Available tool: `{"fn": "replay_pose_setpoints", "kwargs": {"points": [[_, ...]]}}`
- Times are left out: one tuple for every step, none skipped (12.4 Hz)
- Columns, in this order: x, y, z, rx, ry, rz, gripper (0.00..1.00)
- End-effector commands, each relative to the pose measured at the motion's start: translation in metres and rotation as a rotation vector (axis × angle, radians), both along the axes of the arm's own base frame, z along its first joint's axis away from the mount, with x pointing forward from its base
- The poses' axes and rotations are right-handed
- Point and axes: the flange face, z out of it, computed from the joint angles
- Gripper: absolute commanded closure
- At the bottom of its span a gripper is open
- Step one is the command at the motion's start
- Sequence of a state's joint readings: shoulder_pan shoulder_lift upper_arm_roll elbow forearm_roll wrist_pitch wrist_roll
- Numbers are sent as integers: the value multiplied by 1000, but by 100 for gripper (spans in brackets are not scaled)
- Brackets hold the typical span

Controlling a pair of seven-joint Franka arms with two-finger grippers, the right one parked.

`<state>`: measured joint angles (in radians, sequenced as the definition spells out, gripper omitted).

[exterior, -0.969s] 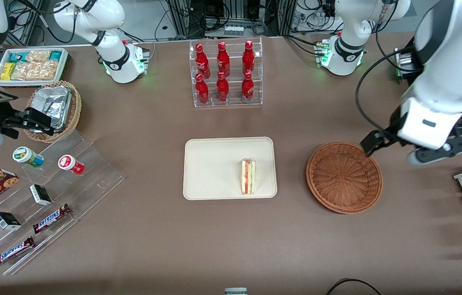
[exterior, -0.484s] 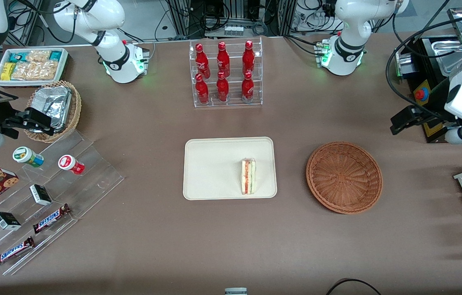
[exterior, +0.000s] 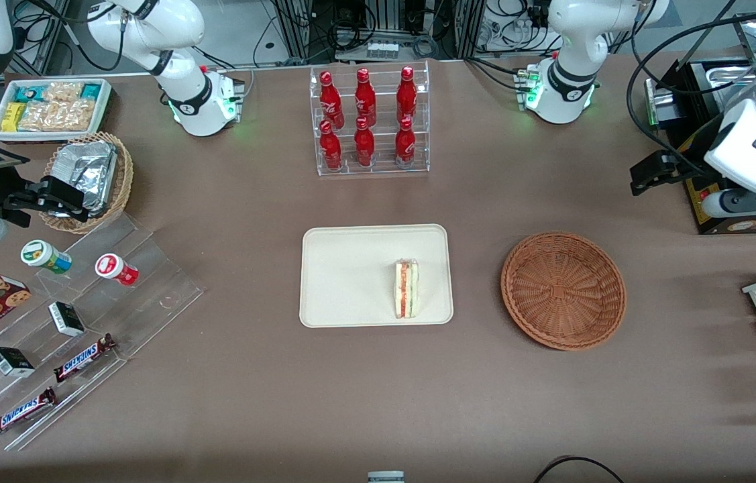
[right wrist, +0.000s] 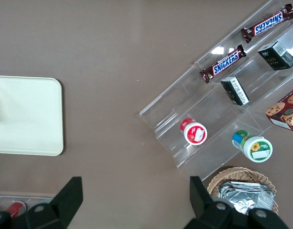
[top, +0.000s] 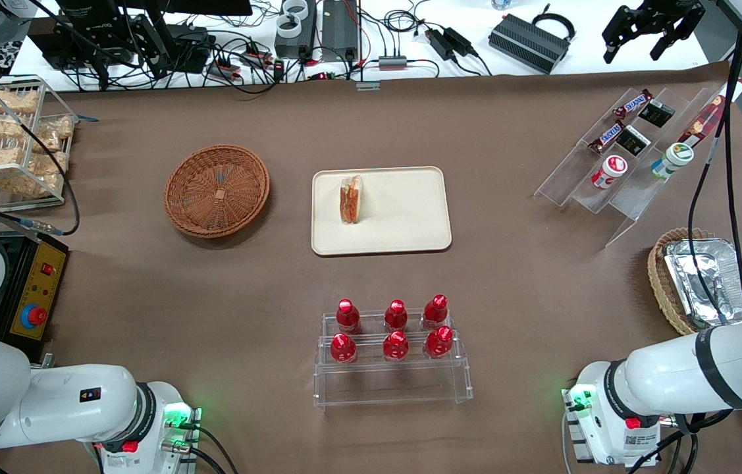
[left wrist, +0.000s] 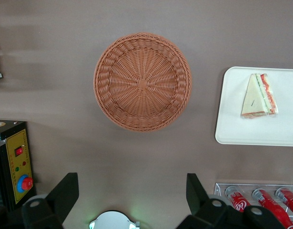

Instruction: Place sandwich from basket to tray

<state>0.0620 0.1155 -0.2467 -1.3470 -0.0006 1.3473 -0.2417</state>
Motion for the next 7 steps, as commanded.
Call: {"fn": "replay_pose_setpoints", "kwargs": {"points": [[-15,3,4,2,30,-17,0],[-20,4,10,3,29,-16,0],[-23,4,14,4,24,-16,0],[-25,2,14,7,30,-24,0],[-27,1,14,11,31,-27,0],[-34,0,13,16,37,-30,0],[-41,0,12,21,41,-31,0]]}}
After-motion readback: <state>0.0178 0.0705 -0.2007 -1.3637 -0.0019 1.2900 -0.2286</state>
